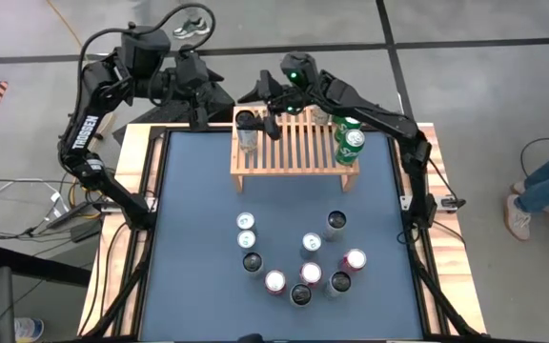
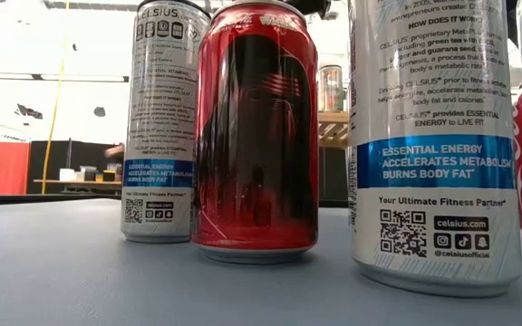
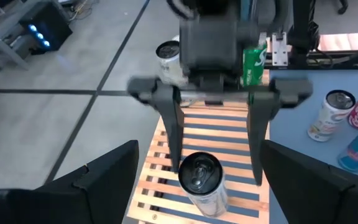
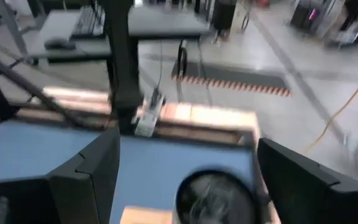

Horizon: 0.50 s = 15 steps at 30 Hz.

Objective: Place canned beverage on shelf
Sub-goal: Put the left white-yellow soda can on the shelf aligned with the other white-yellow soda can

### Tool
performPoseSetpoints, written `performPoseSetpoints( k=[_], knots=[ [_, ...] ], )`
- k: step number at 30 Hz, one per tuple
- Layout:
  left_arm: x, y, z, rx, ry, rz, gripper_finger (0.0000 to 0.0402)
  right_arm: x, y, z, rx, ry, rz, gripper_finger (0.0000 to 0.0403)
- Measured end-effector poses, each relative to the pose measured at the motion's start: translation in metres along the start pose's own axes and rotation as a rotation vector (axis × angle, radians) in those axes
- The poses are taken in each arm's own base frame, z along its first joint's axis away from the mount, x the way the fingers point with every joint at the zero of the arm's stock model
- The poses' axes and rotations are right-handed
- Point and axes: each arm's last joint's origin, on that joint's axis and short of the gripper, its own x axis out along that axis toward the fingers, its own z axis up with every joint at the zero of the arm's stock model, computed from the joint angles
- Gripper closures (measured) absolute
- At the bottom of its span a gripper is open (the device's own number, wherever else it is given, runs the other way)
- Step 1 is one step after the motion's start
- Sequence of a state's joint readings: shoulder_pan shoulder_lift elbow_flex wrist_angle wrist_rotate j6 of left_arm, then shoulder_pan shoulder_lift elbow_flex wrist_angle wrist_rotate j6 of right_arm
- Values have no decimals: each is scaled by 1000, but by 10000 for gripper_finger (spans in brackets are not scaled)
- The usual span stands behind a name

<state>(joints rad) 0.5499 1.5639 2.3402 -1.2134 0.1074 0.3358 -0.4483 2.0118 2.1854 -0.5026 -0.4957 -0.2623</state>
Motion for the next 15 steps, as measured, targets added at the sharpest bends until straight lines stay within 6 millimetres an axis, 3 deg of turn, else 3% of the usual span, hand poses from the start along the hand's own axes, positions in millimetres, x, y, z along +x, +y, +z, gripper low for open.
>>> performPoseSetpoints(
  k=[5, 15],
  knots=[
    [0, 0, -1, -10, 9, 0, 81, 14, -4, -16, 34, 50, 9, 84],
    [0, 0, -1, -17, 9, -2, 81, 11, -11, -21, 29, 91, -49, 84]
  ],
)
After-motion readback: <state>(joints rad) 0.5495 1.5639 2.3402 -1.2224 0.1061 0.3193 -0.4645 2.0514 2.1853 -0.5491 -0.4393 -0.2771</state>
